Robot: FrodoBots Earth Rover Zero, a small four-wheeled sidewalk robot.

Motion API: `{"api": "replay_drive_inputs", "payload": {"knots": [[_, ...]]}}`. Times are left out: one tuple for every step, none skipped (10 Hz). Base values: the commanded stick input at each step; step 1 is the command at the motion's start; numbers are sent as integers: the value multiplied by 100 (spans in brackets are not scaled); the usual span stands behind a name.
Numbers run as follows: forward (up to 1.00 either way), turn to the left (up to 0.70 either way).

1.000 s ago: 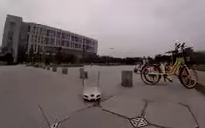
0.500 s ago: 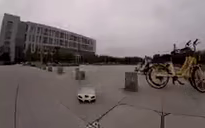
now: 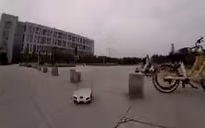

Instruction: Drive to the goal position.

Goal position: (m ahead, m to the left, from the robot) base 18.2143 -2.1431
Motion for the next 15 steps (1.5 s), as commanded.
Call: {"api": "replay_drive_inputs", "payload": {"knots": [[100,0],[100,25],[100,27],[100,6],[100,0],[100,0],[100,0],[100,0],[100,-8],[100,-27],[100,-27],[100,-14],[100,0],[100,0],[100,0]]}}
